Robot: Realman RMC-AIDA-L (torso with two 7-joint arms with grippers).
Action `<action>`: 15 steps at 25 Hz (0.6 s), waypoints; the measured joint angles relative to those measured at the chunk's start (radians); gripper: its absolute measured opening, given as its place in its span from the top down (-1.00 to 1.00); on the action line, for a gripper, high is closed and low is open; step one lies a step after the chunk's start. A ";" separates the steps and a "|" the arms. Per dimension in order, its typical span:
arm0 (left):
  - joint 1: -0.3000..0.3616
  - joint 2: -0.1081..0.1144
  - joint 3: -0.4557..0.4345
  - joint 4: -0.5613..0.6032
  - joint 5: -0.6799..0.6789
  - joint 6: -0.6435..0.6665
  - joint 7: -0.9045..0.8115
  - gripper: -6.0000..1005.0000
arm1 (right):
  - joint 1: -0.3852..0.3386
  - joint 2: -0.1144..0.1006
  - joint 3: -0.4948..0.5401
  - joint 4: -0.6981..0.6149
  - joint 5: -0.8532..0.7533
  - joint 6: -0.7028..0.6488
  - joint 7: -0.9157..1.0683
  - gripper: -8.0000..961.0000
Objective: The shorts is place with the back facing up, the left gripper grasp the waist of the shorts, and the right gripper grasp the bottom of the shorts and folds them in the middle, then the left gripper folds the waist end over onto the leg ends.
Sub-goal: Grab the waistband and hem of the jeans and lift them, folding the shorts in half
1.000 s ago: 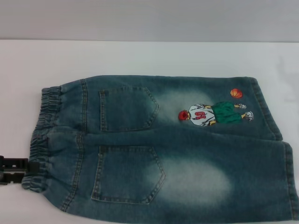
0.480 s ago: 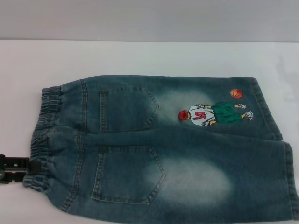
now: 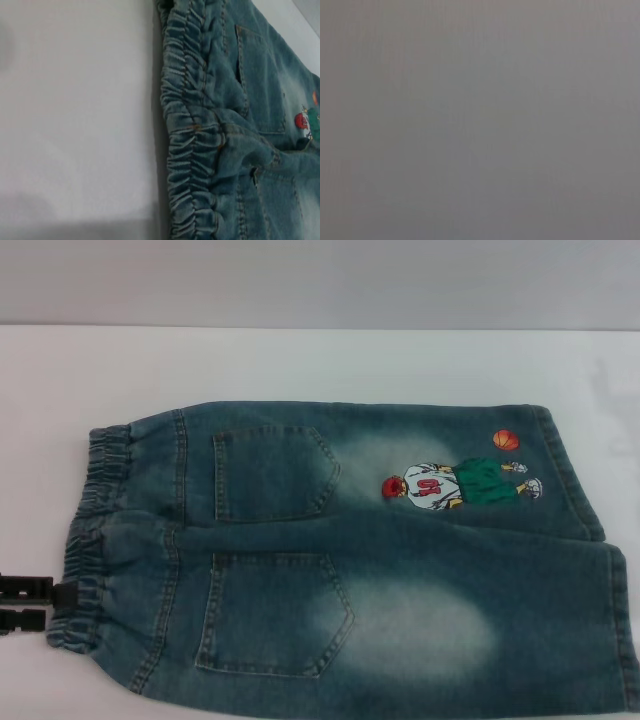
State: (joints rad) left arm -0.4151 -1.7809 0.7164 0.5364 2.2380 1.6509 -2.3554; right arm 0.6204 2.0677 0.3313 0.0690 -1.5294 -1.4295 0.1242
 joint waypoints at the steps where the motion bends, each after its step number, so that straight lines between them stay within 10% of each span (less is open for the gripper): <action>1: -0.003 0.001 0.000 0.002 0.000 0.002 -0.007 -0.63 | 0.000 0.000 0.000 0.000 0.000 0.000 0.000 -0.22; 15: -0.046 0.004 -0.005 0.008 0.047 0.008 -0.050 -0.63 | 0.000 -0.002 0.000 0.000 -0.002 0.000 0.000 -0.22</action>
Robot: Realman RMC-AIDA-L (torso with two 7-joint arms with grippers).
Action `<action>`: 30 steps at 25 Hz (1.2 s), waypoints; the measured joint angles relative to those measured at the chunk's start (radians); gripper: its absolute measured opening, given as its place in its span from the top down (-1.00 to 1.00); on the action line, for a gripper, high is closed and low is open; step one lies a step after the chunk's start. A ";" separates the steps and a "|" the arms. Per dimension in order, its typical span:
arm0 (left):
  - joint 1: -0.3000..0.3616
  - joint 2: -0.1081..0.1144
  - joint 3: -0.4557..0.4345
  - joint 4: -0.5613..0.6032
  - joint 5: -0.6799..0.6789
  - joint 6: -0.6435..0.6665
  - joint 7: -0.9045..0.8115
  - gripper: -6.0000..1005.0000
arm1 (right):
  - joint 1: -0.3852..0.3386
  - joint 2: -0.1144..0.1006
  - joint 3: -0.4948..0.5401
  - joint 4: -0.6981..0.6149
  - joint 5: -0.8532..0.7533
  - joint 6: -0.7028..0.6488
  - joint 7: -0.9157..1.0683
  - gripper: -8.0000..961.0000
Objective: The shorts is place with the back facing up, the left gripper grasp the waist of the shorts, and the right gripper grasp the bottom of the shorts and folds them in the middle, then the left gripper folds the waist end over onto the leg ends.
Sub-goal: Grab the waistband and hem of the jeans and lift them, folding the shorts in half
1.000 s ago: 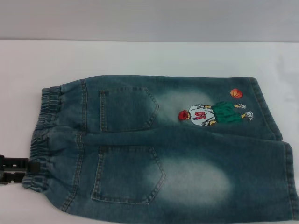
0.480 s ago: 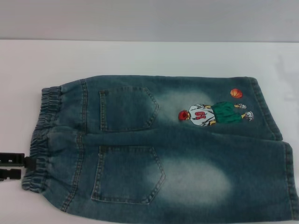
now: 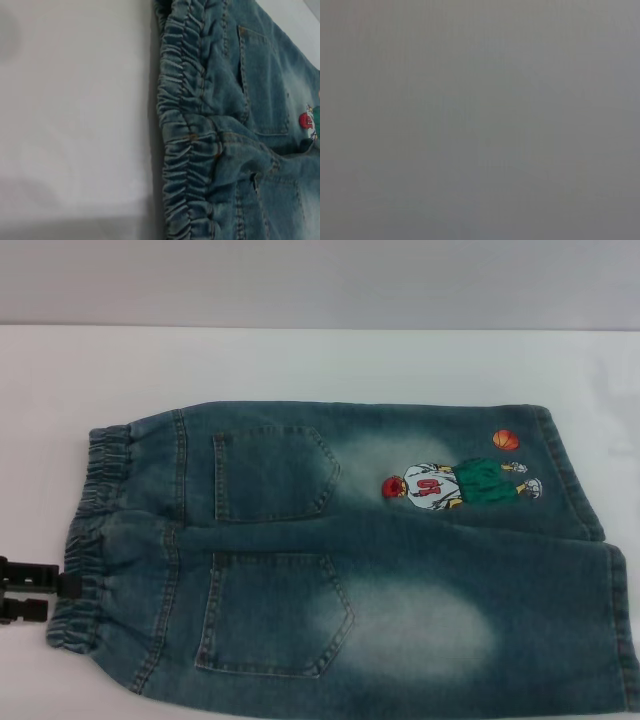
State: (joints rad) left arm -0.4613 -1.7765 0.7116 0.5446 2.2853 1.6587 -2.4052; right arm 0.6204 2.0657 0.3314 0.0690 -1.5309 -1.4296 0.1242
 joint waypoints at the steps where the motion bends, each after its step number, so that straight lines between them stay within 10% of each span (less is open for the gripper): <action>1: -0.002 0.000 0.002 0.000 0.001 -0.002 -0.003 -0.63 | 0.000 0.000 0.000 0.000 0.000 0.000 0.000 -0.22; 30: -0.048 0.001 0.006 -0.007 0.080 0.001 -0.032 -0.63 | -0.005 -0.005 0.000 0.000 -0.002 0.001 0.000 -0.22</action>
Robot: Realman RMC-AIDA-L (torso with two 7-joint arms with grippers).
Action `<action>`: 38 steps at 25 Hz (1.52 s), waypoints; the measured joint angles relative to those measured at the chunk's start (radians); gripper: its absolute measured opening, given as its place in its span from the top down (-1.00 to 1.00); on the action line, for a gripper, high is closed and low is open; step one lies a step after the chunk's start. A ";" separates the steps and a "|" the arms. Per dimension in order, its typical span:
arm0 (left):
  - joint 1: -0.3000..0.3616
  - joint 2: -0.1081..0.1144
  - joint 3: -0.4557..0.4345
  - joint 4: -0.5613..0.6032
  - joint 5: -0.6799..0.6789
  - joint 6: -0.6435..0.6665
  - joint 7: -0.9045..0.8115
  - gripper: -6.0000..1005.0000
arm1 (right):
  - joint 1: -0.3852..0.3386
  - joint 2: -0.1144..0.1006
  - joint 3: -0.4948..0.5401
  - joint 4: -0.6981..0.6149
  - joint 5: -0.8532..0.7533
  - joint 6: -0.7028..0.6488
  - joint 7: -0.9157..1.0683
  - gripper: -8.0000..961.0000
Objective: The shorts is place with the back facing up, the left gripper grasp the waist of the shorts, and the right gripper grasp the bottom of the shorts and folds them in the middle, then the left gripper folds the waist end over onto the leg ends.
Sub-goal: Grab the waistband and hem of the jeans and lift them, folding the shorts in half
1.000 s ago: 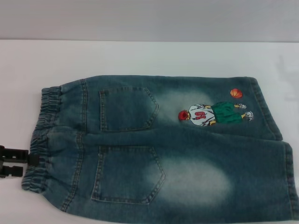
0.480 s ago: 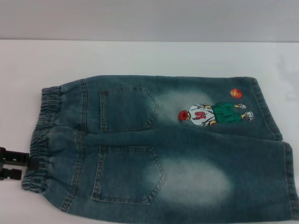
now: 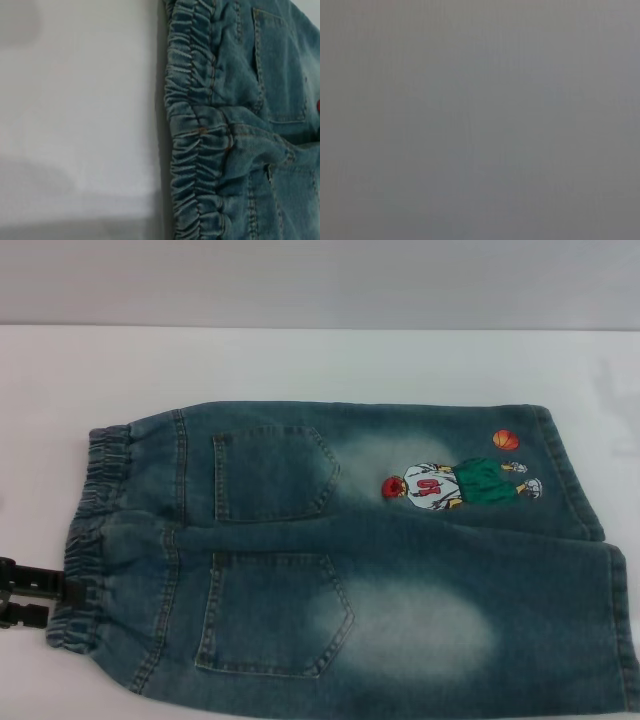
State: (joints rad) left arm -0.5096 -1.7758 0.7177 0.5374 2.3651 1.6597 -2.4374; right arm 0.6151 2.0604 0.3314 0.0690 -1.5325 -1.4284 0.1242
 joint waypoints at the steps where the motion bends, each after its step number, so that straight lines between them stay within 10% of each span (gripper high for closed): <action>1: 0.000 0.000 0.000 0.000 0.000 0.000 0.001 -0.63 | 0.000 0.000 0.000 0.000 0.000 0.000 0.000 -0.22; 38: -0.016 0.001 0.012 0.005 0.002 -0.007 -0.019 -0.62 | 0.005 -0.004 0.000 0.000 0.004 0.023 0.001 -0.22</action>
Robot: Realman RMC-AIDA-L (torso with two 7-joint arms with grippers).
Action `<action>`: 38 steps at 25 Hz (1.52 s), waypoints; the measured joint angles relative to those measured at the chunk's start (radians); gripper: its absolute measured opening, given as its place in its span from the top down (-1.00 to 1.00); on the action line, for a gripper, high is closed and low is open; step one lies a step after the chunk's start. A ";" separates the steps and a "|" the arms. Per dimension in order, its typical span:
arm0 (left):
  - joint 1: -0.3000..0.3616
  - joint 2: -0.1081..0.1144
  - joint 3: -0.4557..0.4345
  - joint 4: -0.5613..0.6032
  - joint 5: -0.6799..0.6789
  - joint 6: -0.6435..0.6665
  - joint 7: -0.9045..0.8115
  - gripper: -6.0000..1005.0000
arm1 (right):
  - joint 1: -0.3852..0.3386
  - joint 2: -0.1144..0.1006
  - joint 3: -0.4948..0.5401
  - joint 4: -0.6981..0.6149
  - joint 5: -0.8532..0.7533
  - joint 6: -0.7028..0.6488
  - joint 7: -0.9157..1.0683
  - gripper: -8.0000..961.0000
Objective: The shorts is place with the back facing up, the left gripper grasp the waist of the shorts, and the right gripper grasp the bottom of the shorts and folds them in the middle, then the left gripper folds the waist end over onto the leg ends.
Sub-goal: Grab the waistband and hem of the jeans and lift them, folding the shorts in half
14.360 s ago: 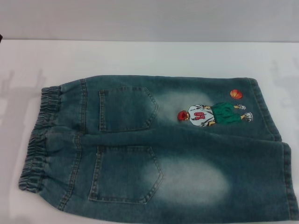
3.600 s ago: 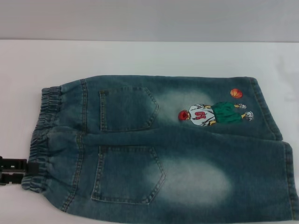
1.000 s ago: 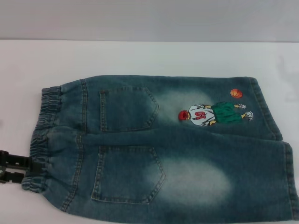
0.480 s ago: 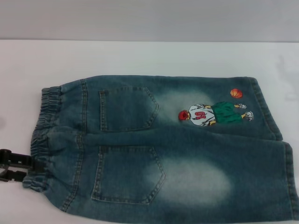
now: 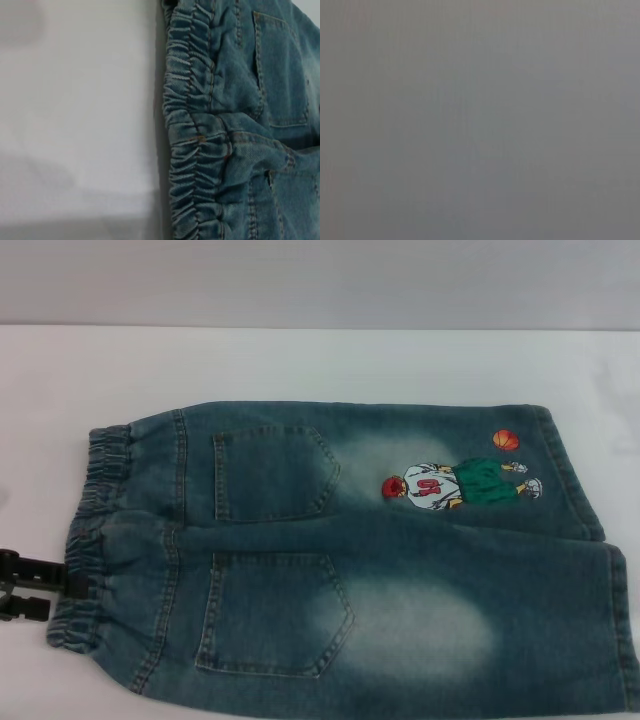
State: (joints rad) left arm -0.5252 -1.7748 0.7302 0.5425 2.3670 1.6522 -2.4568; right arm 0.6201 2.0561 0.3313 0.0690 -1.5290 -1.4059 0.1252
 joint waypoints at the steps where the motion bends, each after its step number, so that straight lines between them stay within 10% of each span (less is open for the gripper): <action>1: -0.001 0.000 0.000 -0.001 0.001 0.000 -0.001 -0.62 | 0.000 -0.001 0.000 0.000 0.000 0.000 0.000 -0.22; 38: -0.013 -0.011 0.000 -0.007 0.048 0.006 -0.003 -0.62 | -0.002 -0.002 0.000 0.000 -0.003 0.001 0.002 -0.22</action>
State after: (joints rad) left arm -0.5378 -1.7857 0.7301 0.5353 2.4152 1.6583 -2.4599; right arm 0.6182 2.0539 0.3314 0.0690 -1.5325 -1.4051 0.1275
